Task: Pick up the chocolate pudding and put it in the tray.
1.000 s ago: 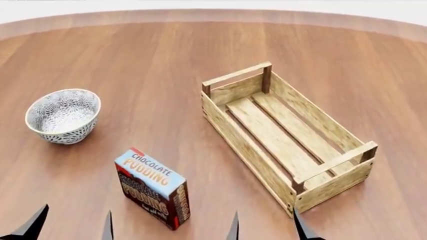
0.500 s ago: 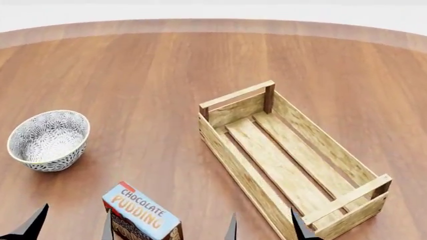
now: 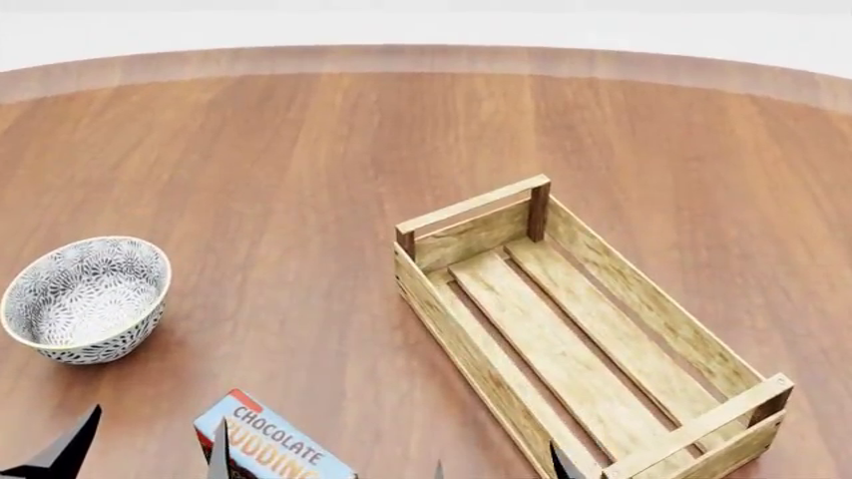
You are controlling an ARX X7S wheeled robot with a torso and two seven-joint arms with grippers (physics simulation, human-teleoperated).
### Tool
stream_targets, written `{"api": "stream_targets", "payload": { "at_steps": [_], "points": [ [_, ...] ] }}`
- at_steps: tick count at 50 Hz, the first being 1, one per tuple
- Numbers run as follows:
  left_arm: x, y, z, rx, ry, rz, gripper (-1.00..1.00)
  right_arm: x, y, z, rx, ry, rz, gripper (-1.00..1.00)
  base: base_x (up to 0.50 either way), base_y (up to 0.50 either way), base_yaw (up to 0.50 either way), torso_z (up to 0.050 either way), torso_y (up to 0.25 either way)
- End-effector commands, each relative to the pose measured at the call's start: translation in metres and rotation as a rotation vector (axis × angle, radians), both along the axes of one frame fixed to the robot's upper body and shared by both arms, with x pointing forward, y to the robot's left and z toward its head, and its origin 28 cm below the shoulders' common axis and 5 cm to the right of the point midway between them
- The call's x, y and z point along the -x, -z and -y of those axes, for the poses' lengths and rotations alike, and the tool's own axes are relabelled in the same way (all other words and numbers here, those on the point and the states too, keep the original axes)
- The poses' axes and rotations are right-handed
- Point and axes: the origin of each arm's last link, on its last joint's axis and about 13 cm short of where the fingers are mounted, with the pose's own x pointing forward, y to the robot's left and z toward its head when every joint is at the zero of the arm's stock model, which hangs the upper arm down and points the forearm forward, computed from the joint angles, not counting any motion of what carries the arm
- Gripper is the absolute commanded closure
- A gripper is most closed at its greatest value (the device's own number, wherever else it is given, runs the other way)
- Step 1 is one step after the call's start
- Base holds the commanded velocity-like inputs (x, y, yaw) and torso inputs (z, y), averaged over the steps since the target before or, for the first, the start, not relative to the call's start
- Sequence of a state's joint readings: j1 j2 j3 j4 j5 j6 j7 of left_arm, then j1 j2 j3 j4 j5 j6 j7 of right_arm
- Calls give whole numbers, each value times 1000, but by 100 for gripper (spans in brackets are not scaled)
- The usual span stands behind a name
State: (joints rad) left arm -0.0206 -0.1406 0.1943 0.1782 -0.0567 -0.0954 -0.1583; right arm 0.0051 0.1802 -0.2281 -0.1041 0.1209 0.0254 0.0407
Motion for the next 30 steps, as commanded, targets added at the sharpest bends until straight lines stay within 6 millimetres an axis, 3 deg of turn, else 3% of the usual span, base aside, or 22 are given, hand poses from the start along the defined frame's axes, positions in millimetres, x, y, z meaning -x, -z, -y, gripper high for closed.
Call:
{"api": "stream_targets", "payload": {
  "at_steps": [1, 21, 30],
  "points": [
    [2, 2, 1, 6, 3, 0, -100, 19, 9, 5, -12, -130, -14, -100, 0, 0, 0, 0, 0],
    [1, -2, 2, 14, 4, 12, -100, 39, 32, 8, -8, -276, -74, -100, 0, 0, 0, 0, 0],
    [0, -2, 4, 11, 8, 11, -100, 35, 43, 7, -13, -313, -101, -100, 0, 0, 0, 0, 0]
  ]
}}
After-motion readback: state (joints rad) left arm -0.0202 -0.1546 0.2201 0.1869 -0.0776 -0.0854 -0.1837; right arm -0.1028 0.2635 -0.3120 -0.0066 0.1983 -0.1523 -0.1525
